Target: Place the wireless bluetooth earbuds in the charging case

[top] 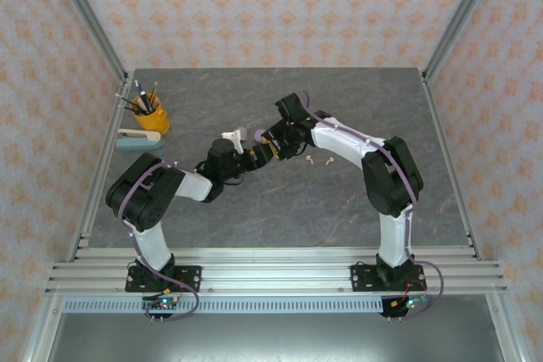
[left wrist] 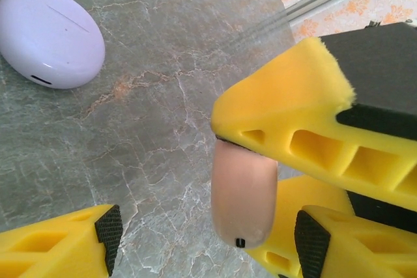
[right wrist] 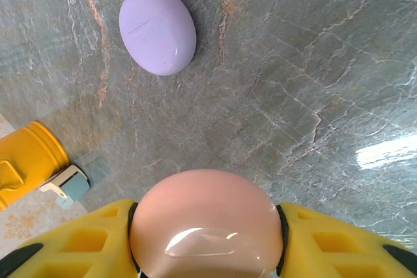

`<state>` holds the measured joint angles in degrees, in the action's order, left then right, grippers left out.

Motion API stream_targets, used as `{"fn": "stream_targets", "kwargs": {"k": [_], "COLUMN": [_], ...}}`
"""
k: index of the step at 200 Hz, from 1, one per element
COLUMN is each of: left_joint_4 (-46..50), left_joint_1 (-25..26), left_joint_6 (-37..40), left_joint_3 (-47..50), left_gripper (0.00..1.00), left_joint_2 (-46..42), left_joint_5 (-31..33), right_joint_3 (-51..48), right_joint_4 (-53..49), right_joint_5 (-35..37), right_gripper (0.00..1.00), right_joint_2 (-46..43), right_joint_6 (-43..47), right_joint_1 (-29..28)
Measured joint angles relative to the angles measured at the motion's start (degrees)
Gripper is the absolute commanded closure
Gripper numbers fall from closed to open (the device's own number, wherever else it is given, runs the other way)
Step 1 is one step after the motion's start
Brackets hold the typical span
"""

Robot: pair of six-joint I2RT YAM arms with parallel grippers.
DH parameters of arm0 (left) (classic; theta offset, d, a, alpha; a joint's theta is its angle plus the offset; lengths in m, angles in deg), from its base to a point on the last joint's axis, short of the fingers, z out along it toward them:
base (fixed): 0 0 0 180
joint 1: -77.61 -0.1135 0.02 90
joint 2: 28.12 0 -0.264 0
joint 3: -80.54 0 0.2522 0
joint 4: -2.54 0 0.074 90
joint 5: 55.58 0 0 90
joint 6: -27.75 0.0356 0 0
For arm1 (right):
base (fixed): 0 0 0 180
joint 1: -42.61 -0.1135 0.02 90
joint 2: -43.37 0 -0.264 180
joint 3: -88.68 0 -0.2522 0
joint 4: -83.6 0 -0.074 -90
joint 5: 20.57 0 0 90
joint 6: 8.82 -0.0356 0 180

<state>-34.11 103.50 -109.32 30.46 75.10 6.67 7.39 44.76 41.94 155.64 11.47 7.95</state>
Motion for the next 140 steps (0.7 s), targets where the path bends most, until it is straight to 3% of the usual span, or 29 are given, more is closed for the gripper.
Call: {"fn": "stream_targets", "kwargs": {"k": [60,140], "left_joint_4": [-1.7,-1.9], "left_joint_1": [0.0,0.4], "left_joint_6": [-1.1,-1.5], "left_joint_3": [-1.8,-3.1], "left_gripper": [0.38,0.59], "left_joint_2": [1.6,2.2], "left_joint_5": [1.0,1.2], "right_joint_3": [-0.3,-1.3], "right_joint_4": [0.5,1.5], "right_joint_5": [-0.5,-0.4], "right_gripper": [0.52,0.53], "right_joint_2": [-0.7,-0.9], "right_joint_6": [-0.2,-0.4], "right_joint_1": [0.3,0.7]}}
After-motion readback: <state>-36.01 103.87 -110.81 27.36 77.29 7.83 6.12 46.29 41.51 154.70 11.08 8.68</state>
